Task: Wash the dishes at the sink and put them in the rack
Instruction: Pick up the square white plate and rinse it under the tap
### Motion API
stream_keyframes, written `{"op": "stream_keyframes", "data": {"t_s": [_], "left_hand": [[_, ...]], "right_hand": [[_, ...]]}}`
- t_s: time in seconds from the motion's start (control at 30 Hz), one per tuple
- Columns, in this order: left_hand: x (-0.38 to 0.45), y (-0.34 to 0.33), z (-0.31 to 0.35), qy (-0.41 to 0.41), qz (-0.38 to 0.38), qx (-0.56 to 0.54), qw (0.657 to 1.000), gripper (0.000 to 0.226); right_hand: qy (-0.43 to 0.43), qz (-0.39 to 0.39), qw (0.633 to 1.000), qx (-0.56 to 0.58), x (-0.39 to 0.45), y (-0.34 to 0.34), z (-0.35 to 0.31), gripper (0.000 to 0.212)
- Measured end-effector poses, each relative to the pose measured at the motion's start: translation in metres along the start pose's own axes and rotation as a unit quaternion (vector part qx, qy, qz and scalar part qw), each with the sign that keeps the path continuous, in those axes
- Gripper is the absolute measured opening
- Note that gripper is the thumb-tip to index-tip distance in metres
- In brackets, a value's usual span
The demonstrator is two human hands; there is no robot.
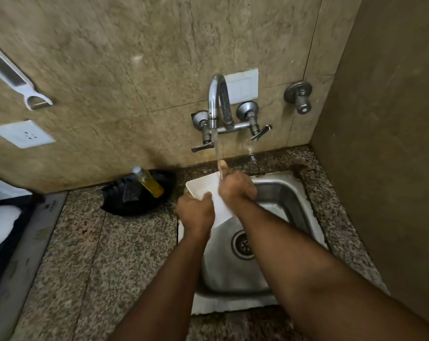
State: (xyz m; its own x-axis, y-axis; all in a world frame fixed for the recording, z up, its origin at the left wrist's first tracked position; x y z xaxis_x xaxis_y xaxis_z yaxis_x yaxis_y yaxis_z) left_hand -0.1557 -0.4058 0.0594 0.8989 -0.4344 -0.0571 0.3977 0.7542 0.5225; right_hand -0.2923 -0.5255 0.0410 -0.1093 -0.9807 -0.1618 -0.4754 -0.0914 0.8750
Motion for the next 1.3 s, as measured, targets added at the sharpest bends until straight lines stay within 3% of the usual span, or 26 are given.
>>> {"op": "stream_keyframes", "data": {"t_s": [0.1, 0.17, 0.27, 0.33, 0.4, 0.43, 0.5, 0.6, 0.67, 0.73, 0.77, 0.83, 0.93, 1.07, 1.13, 1.3], "left_hand": [[0.003, -0.014, 0.003, 0.001, -0.021, -0.008, 1.0, 0.04], [0.011, -0.018, -0.005, 0.043, -0.02, -0.046, 0.998, 0.042], [0.035, -0.033, -0.053, 0.166, -0.032, -0.097, 0.981, 0.067], [0.063, -0.063, -0.099, 0.188, -0.065, -0.082, 0.977, 0.088], [0.057, -0.067, -0.087, 0.186, -0.093, -0.063, 0.976, 0.095], [0.04, -0.065, -0.065, 0.203, -0.12, -0.087, 0.968, 0.088], [0.001, -0.068, -0.023, 0.275, -0.226, -0.181, 0.917, 0.074], [-0.018, -0.081, 0.008, 0.338, -0.318, -0.286, 0.838, 0.102], [-0.018, -0.082, 0.015, 0.344, -0.283, -0.316, 0.837, 0.079], [-0.014, -0.077, 0.014, 0.323, -0.217, -0.284, 0.876, 0.036], [-0.014, -0.076, 0.013, 0.307, -0.204, -0.27, 0.889, 0.028], [-0.017, -0.079, 0.014, 0.277, -0.228, -0.274, 0.892, 0.028], [-0.023, -0.082, 0.02, 0.225, -0.258, -0.295, 0.892, 0.027], [-0.025, -0.076, 0.027, 0.199, -0.252, -0.324, 0.89, 0.027], [-0.021, -0.073, 0.024, 0.193, -0.244, -0.314, 0.897, 0.025], [-0.015, -0.059, 0.014, 0.186, -0.148, -0.235, 0.943, 0.046]], "right_hand": [[-0.07, -0.064, 0.994, 0.056, 0.014, -0.009, 0.017, 0.088], [-0.067, -0.096, 0.986, 0.122, 0.013, -0.004, 0.021, 0.095], [-0.038, -0.198, 0.932, 0.302, -0.004, 0.003, 0.018, 0.039], [-0.027, -0.233, 0.896, 0.377, -0.01, 0.01, 0.021, 0.028], [0.044, -0.172, 0.918, 0.354, -0.007, 0.024, 0.021, 0.035], [0.111, -0.112, 0.937, 0.311, -0.007, 0.033, 0.017, 0.038], [0.234, -0.006, 0.949, 0.211, -0.014, 0.046, 0.011, 0.044], [0.305, 0.033, 0.944, 0.123, -0.028, 0.05, 0.016, 0.049], [0.305, 0.0, 0.941, 0.144, -0.035, 0.045, 0.026, 0.058], [0.271, -0.053, 0.938, 0.209, -0.039, 0.038, 0.038, 0.064], [0.236, -0.093, 0.935, 0.249, -0.038, 0.033, 0.043, 0.061], [0.165, -0.134, 0.92, 0.329, -0.028, 0.024, 0.046, 0.051], [0.134, -0.089, 0.928, 0.337, -0.005, 0.029, 0.042, 0.042], [0.184, -0.019, 0.943, 0.279, 0.011, 0.043, 0.023, 0.066], [0.153, -0.036, 0.941, 0.299, 0.018, 0.041, 0.019, 0.077], [0.059, -0.12, 0.898, 0.419, 0.014, 0.031, 0.013, 0.063]]}}
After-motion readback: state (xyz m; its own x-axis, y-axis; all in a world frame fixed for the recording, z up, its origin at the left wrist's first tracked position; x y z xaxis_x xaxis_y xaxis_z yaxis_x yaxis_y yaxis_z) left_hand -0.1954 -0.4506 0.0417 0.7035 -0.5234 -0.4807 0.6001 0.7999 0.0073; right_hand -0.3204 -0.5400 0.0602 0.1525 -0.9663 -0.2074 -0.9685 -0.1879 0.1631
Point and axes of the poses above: each hand's wrist, its own x-axis towards the middle knuckle, its own y-axis out of the back of the hand, z = x × y, the point moved 8 cm from there along x, towards the middle knuckle, and after that the axes turned 10 degrees about z, right-handed, at the moved point
